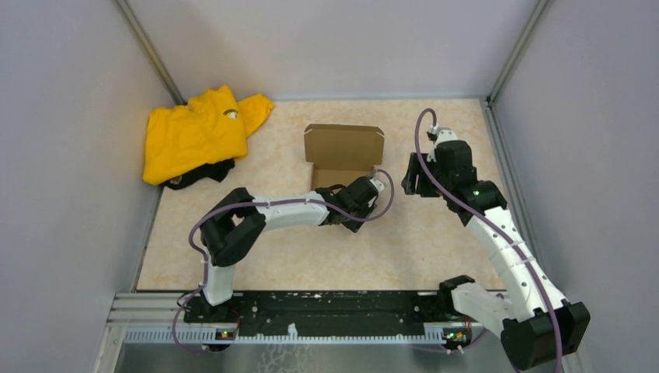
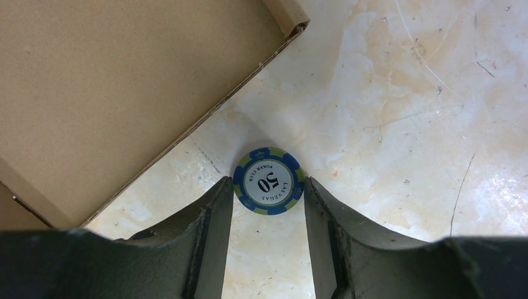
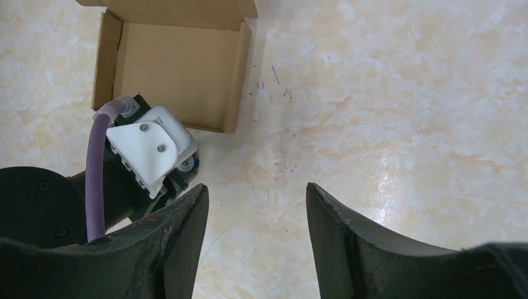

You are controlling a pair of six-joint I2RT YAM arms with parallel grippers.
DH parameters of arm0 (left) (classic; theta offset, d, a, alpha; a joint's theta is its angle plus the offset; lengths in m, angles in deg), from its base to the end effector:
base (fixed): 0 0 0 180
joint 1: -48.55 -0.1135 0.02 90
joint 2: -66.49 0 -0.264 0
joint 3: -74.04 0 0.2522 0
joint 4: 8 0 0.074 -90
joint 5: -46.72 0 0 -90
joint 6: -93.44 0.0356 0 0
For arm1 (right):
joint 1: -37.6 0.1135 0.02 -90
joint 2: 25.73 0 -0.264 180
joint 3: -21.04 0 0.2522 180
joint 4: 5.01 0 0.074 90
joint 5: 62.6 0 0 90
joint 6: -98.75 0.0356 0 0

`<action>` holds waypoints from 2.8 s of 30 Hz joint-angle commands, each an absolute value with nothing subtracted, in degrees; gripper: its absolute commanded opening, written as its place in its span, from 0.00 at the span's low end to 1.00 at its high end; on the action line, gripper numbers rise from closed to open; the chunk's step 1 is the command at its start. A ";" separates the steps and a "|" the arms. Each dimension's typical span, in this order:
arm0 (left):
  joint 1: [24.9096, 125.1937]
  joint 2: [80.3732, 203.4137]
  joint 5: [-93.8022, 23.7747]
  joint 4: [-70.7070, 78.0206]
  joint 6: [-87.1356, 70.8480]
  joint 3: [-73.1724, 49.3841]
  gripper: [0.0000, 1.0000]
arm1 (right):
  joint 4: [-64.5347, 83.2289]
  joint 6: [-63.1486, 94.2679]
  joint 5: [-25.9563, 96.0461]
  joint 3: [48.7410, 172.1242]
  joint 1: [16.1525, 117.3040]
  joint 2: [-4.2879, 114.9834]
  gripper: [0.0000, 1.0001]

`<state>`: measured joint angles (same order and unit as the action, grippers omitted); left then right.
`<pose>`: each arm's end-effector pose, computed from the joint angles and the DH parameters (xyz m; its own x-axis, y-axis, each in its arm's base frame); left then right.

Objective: Fold the paper box

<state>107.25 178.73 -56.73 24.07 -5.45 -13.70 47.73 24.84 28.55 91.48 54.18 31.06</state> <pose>0.2197 -0.3454 0.1626 -0.5465 0.6095 -0.5743 0.6883 0.7176 0.1066 0.1968 0.0593 0.3248 -0.6639 0.0915 -0.7422 -0.1210 0.9663 0.2273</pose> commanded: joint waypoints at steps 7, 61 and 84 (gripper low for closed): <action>106.82 175.33 -56.73 24.31 -4.43 -14.91 0.51 | 45.67 24.58 27.92 93.53 53.86 31.09 0.58; 106.82 174.62 -55.39 22.40 -4.91 -11.98 0.54 | 44.71 24.79 28.02 91.31 53.86 30.89 0.59; 106.78 178.10 -54.14 20.00 -4.75 -10.42 0.60 | 44.47 24.30 28.08 91.10 53.69 31.38 0.59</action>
